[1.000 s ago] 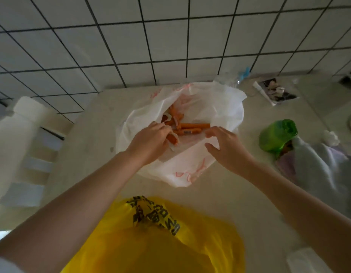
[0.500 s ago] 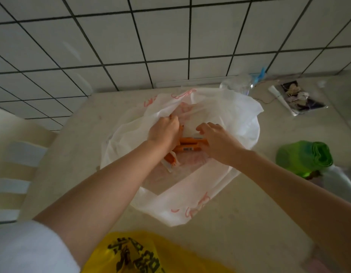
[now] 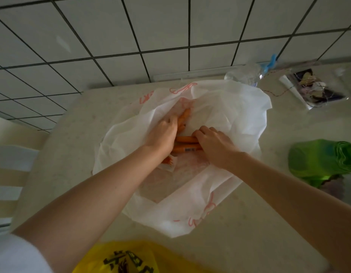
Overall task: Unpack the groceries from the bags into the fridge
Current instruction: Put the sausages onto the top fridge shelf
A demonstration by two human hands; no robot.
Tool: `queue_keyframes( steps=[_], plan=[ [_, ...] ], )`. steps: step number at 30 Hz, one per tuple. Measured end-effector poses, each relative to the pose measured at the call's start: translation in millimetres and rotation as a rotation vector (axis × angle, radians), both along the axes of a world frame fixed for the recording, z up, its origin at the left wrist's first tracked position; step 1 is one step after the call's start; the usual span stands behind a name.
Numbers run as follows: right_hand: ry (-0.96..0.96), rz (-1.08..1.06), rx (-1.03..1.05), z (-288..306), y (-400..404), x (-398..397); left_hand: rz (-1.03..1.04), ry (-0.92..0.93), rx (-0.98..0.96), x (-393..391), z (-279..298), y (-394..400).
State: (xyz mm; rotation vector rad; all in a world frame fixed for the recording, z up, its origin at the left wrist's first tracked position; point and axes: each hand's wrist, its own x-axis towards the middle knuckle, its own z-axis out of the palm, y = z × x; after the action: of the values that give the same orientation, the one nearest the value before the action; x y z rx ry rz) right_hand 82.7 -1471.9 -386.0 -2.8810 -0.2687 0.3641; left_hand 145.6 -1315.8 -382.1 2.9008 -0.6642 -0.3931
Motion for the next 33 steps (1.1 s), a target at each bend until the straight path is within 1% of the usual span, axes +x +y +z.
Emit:
queue_keyframes(
  steps=[3,6,8,11,16,20,23,26,28,29,30,33],
  plan=[
    [-0.013,0.016,-0.026,-0.6,-2.4,-2.6,-0.048,0.008,0.083,-4.9,6.3,7.8],
    [-0.008,0.028,-0.036,-0.1,-5.3,-5.7,-0.072,0.06,0.185,-2.8,9.0,13.3],
    [0.0,0.022,-0.046,0.6,-5.7,-7.0,-0.045,0.081,0.192,-1.8,9.3,12.1],
    [0.014,0.012,-0.056,1.2,-3.0,-6.7,-0.023,0.035,0.186,0.7,5.8,7.7],
    [0.066,0.017,-0.123,0.2,2.3,1.4,-0.094,-0.051,0.274,1.3,0.9,4.1],
    [0.091,0.035,-0.174,1.0,6.6,4.6,-0.102,-0.093,0.281,0.6,-1.2,3.1],
    [0.127,0.015,-0.211,-0.1,7.5,5.8,-0.079,-0.079,0.275,0.7,2.0,3.1],
    [0.144,-0.014,-0.177,0.7,6.3,4.3,-0.051,-0.061,0.281,-2.5,7.9,2.9],
    [0.117,-0.014,-0.143,1.7,3.7,2.7,-0.014,-0.05,0.239,-3.8,9.4,4.7],
    [0.1,-0.008,-0.124,3.0,1.7,1.7,0.025,-0.047,0.179,-3.5,8.6,5.9],
    [0.086,-0.003,-0.096,5.6,-0.5,0.2,0.072,-0.04,0.092,-2.6,8.5,6.7],
    [0.07,-0.005,0.049,19.5,-9.1,-6.6,0.211,0.038,-0.251,-1.7,19.0,4.8]
  ],
)
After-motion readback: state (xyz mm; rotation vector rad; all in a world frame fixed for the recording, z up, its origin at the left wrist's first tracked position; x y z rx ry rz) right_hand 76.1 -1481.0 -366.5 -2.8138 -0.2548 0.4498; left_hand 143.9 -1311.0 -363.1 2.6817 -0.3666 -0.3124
